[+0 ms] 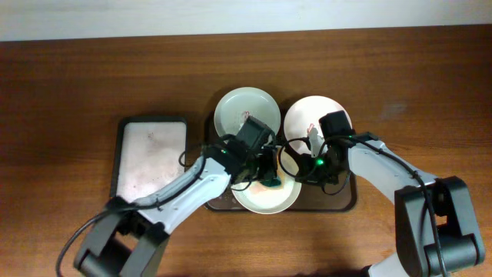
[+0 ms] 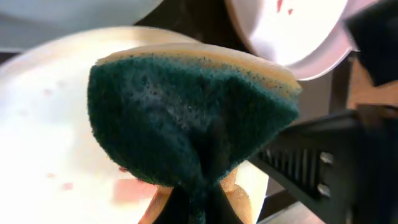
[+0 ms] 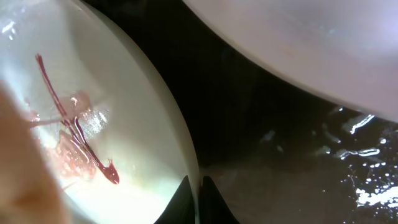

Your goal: Clean dirty plates on tray and stack at the side

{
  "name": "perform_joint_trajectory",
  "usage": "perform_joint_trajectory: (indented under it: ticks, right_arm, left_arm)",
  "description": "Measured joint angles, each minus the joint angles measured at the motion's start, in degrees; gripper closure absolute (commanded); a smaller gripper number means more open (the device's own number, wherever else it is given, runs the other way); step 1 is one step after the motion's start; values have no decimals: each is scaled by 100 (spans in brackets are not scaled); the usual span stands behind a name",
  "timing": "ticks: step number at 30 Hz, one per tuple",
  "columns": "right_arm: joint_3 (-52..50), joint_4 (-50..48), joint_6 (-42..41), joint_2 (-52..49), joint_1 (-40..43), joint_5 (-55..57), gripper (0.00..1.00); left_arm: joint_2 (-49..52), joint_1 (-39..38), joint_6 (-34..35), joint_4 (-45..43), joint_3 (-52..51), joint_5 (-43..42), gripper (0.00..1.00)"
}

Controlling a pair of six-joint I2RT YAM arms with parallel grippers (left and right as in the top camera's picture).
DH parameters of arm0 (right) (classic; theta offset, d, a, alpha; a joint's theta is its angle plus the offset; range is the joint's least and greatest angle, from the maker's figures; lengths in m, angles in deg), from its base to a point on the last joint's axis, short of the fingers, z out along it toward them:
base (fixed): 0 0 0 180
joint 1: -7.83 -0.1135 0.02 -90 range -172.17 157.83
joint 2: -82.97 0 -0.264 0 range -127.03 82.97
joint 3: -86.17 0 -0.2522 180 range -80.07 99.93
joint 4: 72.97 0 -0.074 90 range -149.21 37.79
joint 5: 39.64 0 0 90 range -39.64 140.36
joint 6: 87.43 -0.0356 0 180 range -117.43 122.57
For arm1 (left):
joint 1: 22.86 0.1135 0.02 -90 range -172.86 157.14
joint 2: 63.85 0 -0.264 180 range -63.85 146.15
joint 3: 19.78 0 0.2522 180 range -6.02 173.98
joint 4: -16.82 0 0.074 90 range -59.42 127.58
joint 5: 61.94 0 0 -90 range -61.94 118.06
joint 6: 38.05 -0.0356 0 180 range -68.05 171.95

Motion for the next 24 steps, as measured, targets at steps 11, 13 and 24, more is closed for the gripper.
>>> perform_joint_trajectory:
  ticks: [11,13,24]
  right_arm:
    - [0,-28,-22,-33,0,-98,95]
    - [0,-26,-20,-33,0,-136,95]
    - [74,289,-212,-31,-33,249,94]
  left_arm:
    - [680,-304,424,149,192,870,100]
    - [699,-308,442,389,208,1528,100]
    - [-363,61,-136,1176,107,2028,100]
